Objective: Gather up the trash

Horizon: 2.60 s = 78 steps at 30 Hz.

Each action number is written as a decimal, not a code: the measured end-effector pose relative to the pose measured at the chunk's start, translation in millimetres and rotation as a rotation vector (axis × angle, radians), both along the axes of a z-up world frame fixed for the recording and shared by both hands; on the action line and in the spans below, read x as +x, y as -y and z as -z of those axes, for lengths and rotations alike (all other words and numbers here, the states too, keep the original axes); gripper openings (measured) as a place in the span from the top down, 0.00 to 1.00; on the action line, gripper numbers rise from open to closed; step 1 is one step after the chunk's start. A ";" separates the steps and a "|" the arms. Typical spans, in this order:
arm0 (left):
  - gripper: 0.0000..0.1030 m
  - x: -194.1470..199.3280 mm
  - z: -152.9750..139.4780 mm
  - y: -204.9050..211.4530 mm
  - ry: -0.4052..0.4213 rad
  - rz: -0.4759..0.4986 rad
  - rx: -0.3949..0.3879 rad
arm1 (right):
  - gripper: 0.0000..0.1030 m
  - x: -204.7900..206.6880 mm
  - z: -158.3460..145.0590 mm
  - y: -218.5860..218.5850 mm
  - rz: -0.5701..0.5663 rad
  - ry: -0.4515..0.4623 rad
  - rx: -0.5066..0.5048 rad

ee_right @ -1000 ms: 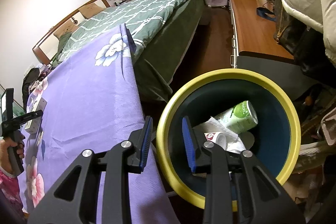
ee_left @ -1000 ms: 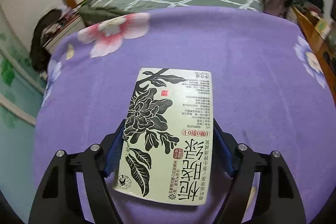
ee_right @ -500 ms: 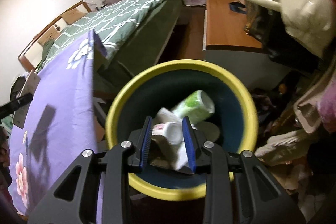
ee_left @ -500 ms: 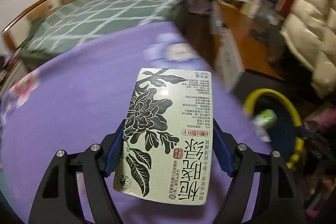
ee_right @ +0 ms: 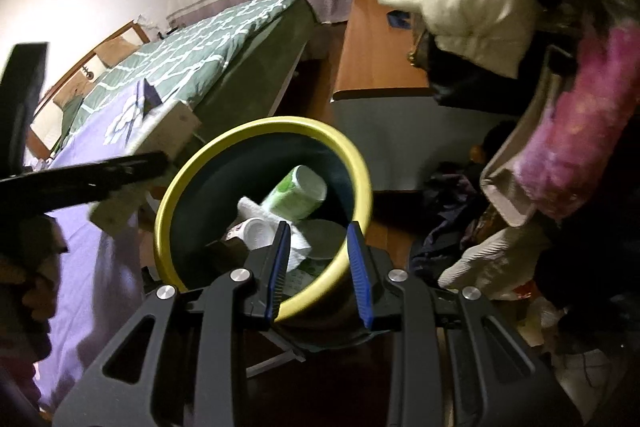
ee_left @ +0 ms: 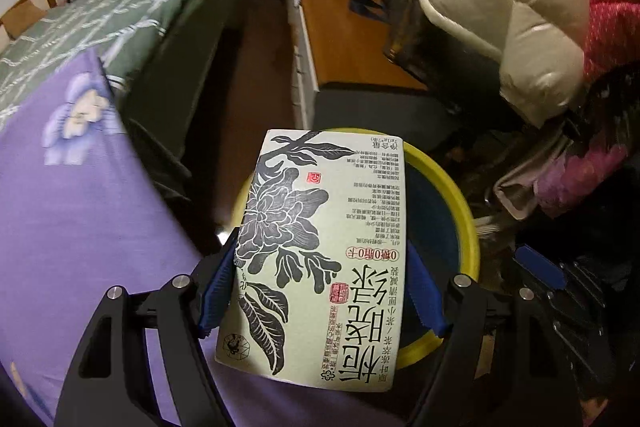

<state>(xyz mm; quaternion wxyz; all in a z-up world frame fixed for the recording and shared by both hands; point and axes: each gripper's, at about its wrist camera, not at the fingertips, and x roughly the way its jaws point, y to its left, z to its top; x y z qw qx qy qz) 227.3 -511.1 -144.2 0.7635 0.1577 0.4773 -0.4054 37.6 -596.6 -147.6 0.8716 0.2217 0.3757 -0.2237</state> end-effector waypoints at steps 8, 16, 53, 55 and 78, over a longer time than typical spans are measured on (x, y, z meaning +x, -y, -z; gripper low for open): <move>0.14 -5.6 3.1 16.1 0.005 -0.020 -0.025 | 0.71 -12.8 1.4 1.4 0.019 -0.010 0.007; 0.05 -28.4 -58.8 -76.0 0.173 -0.126 -0.127 | 0.68 -11.2 -8.4 -21.1 -0.038 0.005 -0.004; 0.05 -205.7 -170.5 -457.7 0.589 -0.811 -0.235 | 0.35 -26.7 -137.5 -217.9 -0.470 0.279 -0.270; 0.05 -207.2 -171.1 -458.0 0.588 -0.809 -0.235 | 0.35 -29.1 -138.0 -218.1 -0.468 0.281 -0.270; 0.05 -211.1 -178.1 -457.8 0.593 -0.820 -0.233 | 0.32 -34.7 -145.5 -221.0 -0.469 0.305 -0.282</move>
